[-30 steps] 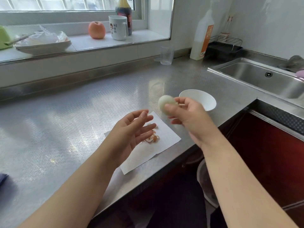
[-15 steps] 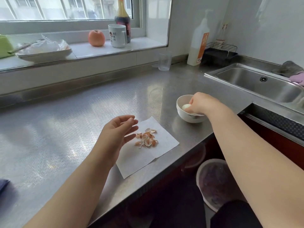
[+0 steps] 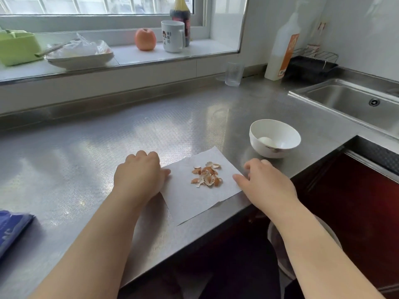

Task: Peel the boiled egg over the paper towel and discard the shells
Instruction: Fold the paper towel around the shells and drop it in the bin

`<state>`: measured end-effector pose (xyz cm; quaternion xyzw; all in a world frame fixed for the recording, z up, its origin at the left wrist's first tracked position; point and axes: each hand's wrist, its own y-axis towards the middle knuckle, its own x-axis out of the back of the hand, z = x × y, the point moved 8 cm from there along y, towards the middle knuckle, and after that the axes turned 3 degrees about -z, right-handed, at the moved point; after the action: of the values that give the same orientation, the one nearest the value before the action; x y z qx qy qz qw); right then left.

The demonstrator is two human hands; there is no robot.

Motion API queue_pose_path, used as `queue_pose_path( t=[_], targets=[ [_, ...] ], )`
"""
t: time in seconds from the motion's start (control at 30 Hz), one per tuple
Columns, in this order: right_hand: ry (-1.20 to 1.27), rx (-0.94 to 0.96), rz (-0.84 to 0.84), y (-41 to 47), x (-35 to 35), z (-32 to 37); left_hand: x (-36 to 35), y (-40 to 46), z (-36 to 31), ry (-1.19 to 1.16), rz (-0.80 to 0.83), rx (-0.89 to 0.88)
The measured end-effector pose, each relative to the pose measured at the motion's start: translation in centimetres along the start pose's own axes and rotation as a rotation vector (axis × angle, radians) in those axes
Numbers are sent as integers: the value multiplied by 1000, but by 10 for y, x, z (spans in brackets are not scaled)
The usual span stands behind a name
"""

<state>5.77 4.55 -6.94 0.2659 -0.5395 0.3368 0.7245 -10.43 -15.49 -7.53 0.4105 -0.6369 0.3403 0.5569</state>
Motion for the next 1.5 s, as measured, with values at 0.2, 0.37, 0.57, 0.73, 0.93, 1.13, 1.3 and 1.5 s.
queue_pose_path(
  t=[0.2,0.37,0.57,0.73,0.93,1.13,1.3,1.5],
  targets=[
    [113,-29,-19,5,-11,5,-3,1,-2,-54,14,-26],
    [175,-35,-65,7,-9,5,4,-2,-6,-211,-9,-35],
    [136,-71,-20,12,-12,0,12,-9,-14,-437,167,-111],
    [251,-55,-76,13,-9,1,11,-17,-10,-541,431,-152],
    [610,44,-127,9,-5,11,17,-5,-3,-666,315,-145],
    [771,216,-149,-5,-4,29,13,-9,-12,-511,291,-263],
    [748,276,-75,-13,-12,40,11,-6,-23,-475,143,-327],
    [748,300,-3,-21,-19,49,4,1,-34,-713,99,-334]
  ],
)
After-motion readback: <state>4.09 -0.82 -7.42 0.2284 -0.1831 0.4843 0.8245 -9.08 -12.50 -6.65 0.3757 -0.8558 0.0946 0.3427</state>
